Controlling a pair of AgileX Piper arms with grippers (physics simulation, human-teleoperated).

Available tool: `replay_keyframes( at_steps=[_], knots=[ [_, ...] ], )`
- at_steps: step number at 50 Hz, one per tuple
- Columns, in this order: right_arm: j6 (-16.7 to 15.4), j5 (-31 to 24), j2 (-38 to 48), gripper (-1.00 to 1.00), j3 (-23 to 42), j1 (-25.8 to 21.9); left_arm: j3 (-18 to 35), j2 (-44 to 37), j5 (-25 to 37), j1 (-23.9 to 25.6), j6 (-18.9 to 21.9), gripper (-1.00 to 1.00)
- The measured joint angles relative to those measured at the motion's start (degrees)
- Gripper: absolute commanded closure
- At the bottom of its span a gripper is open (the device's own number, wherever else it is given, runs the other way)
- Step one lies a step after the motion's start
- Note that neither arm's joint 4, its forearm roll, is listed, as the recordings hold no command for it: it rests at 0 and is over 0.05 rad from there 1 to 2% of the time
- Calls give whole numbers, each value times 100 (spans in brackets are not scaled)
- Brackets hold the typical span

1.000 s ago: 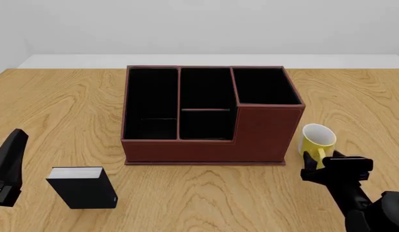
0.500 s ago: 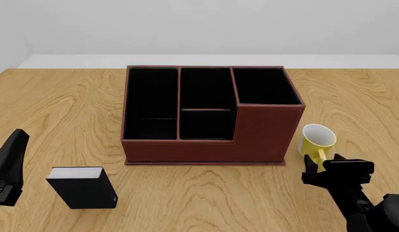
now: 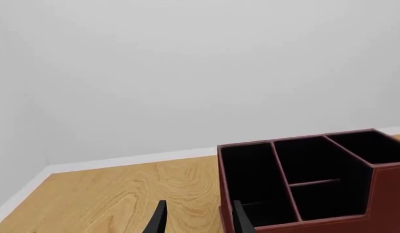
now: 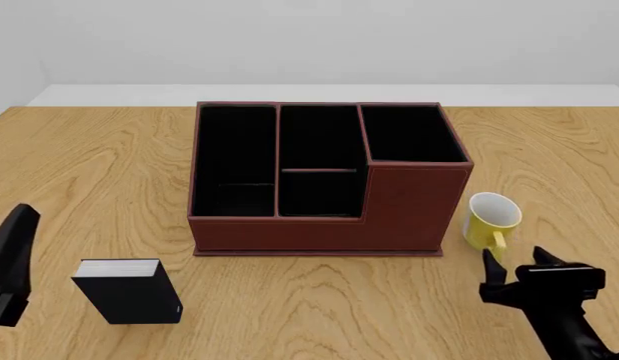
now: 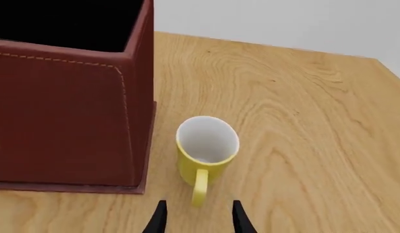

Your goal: Pick up the yellow and white mug and place it to the right of the caddy.

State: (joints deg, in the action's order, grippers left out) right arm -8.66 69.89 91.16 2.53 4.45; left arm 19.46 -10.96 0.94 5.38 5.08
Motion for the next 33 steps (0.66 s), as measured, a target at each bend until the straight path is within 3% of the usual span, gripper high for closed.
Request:
replay_keyframes(
  at_steps=[10,15,33],
  knots=[
    [-55,-66,-367,-100,-159,-21,52,249,260,-2,-55,-100],
    [-75,-538,-963,-100,-196,-50,66,370,380,5,-81,-100],
    [-178,-4456,-5375,-100,-208,-238,198,755,804,138,-150,-100]
  ],
)
